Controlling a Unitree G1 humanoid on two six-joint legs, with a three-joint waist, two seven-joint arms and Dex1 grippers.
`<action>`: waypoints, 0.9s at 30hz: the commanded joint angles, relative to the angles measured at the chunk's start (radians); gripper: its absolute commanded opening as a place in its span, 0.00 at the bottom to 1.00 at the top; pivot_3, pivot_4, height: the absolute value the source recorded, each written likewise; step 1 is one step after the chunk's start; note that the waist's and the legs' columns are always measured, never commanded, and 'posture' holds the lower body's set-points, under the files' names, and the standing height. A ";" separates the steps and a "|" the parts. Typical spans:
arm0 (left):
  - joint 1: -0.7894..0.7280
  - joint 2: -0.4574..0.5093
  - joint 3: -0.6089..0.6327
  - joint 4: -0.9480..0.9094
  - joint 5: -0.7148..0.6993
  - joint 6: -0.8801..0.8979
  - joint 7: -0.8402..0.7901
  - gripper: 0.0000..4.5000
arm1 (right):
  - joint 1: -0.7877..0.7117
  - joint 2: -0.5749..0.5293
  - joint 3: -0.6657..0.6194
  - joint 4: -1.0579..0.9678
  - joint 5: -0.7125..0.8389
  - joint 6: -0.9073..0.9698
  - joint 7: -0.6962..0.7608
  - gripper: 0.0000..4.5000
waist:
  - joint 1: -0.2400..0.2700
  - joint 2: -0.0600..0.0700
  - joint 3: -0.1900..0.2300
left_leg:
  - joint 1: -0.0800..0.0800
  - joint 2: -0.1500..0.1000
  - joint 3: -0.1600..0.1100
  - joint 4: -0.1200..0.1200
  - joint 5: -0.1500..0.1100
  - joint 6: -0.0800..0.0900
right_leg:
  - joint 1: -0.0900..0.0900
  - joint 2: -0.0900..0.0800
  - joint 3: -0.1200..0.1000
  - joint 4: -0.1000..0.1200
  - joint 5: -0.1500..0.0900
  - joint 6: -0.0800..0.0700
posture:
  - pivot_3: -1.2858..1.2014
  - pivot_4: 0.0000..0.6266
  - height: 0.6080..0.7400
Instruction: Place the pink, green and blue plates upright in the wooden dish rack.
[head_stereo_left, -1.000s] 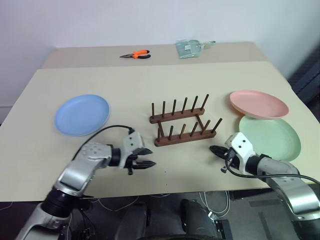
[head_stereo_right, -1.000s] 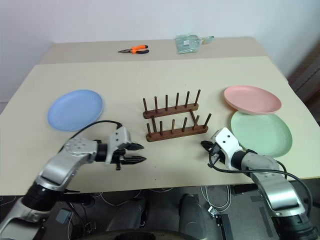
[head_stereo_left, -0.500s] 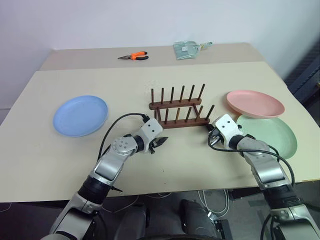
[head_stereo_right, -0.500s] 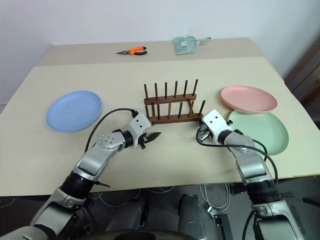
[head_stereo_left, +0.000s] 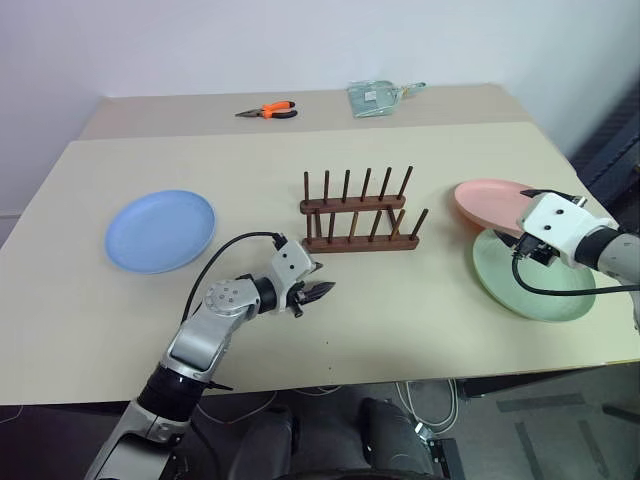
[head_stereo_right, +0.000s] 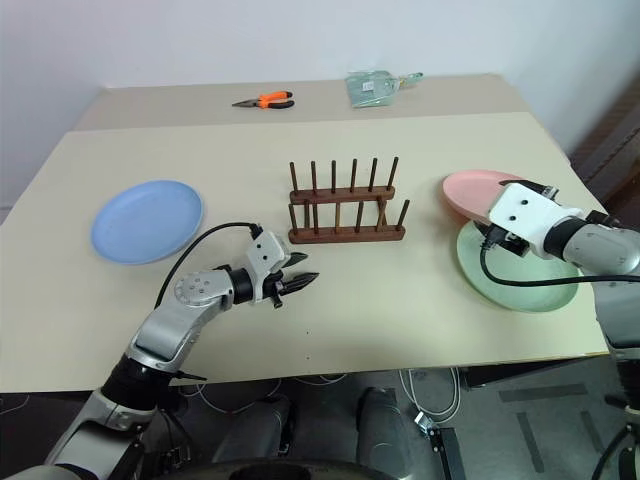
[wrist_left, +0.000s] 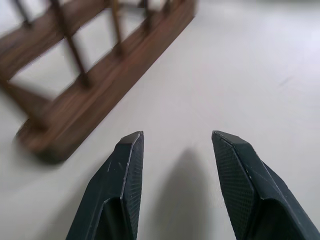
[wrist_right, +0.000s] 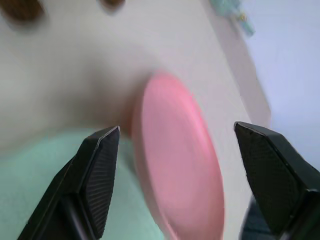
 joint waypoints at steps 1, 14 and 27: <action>-0.014 -0.021 0.001 -0.050 -0.024 0.004 -0.001 0.48 | -0.086 0.011 0.078 0.230 -0.113 -0.134 -0.081 0.84 | 0.000 0.001 0.000 | 0.000 0.000 0.000 0.000 0.000 0.000 | 0.000 0.000 0.000 0.000 0.000 0.000 | 0.52 0.24 1.00; 0.041 0.020 0.016 -0.170 -0.080 0.059 -0.014 0.48 | -0.198 0.038 0.067 0.331 -0.116 -0.311 -0.211 0.01 | -0.017 0.002 0.001 | 0.000 0.000 0.002 -0.001 0.000 0.000 | -0.001 0.000 0.003 0.000 0.002 -0.004 | 0.52 0.24 1.00; 0.019 0.046 0.037 -0.158 -0.111 0.068 -0.042 0.48 | -0.248 0.334 -0.305 -0.432 1.218 0.715 -0.251 0.01 | 0.010 0.002 0.001 | -0.002 0.000 -0.007 -0.001 0.000 0.000 | 0.000 0.001 0.001 -0.001 0.002 -0.004 | 0.52 0.24 1.00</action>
